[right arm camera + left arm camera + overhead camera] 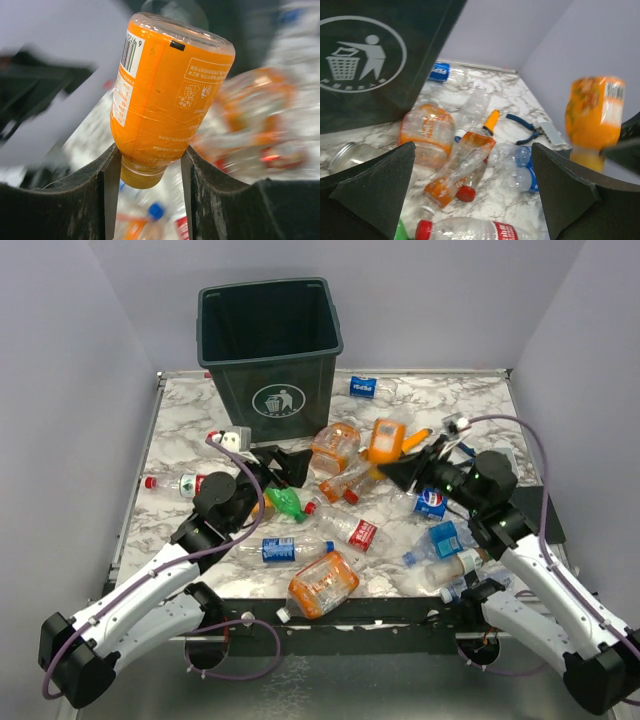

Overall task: Put the plastic bottles in the bin
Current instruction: Pick up the plastic bottle at the center of the board.

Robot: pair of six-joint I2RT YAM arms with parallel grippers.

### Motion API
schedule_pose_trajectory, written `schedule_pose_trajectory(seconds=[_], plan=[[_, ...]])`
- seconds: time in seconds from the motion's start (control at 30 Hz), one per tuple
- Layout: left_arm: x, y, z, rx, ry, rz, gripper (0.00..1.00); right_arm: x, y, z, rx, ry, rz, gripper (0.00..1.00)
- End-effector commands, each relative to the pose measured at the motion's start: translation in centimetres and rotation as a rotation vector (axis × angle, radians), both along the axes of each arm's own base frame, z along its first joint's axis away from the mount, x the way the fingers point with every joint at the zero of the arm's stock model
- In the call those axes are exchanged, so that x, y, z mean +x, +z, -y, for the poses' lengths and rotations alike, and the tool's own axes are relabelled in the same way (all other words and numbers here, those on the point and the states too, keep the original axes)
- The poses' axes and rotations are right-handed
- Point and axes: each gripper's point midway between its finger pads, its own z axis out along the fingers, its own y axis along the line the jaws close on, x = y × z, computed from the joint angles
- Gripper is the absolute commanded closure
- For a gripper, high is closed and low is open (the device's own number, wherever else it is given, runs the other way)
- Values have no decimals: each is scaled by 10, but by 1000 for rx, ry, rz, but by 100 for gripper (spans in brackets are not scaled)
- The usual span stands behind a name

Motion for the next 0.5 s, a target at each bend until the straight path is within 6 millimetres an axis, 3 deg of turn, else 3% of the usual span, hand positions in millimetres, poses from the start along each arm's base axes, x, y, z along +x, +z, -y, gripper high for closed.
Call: schedule_pose_trajectory(seconds=[0.0,0.13,0.3,0.47], plan=[[-21,56,32,-93,-213,134,1,-82,-10,-56,-7,396,38,66],[-45,83,71,-81,-476,161,1,-107,-14,-59,-18,514,55,66],[-59,72,112,-63,-724,27,1,-123,-11,-62,-32,609,68,65],[-71,53,140,-119,-918,-135,1,-125,-9,-60,-45,607,89,65]])
